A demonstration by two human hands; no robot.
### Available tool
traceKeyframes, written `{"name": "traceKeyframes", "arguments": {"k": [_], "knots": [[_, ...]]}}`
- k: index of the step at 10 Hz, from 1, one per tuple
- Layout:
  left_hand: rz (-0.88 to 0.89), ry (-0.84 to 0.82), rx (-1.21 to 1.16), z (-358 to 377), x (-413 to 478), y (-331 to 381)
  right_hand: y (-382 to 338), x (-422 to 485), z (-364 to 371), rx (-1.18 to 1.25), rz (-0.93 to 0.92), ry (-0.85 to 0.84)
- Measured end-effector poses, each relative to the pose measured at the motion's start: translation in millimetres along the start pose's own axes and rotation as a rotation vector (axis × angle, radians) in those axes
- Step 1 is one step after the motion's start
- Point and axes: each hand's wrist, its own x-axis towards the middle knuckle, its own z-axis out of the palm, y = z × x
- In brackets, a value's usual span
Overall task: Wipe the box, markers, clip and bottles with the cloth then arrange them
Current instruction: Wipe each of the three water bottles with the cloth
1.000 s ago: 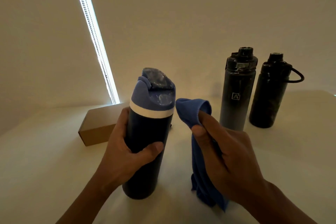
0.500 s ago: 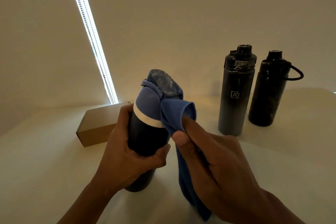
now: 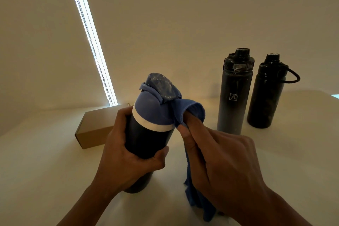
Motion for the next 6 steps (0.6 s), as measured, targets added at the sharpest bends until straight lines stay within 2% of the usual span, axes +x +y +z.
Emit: {"name": "traceKeyframes", "arguments": {"k": [1,2,4,5,6], "knots": [[-0.003,0.001,0.021,0.9,-1.3,0.6,4.2,2.2,-10.4,0.206,0.084,-0.06],[-0.007,0.006,0.016,1.5,-1.2,2.1,-3.2,-8.5,-3.8,0.092,-0.009,0.209],[0.025,0.022,-0.009,1.3,-0.4,6.3,-1.6,1.4,-6.2,0.17,-0.039,0.219],[0.03,0.036,-0.027,1.3,-0.7,7.5,-1.1,4.2,3.5,0.23,-0.078,0.173],[0.031,0.033,-0.041,1.5,-0.6,6.1,1.1,-5.1,5.0,0.438,-0.106,0.302]]}}
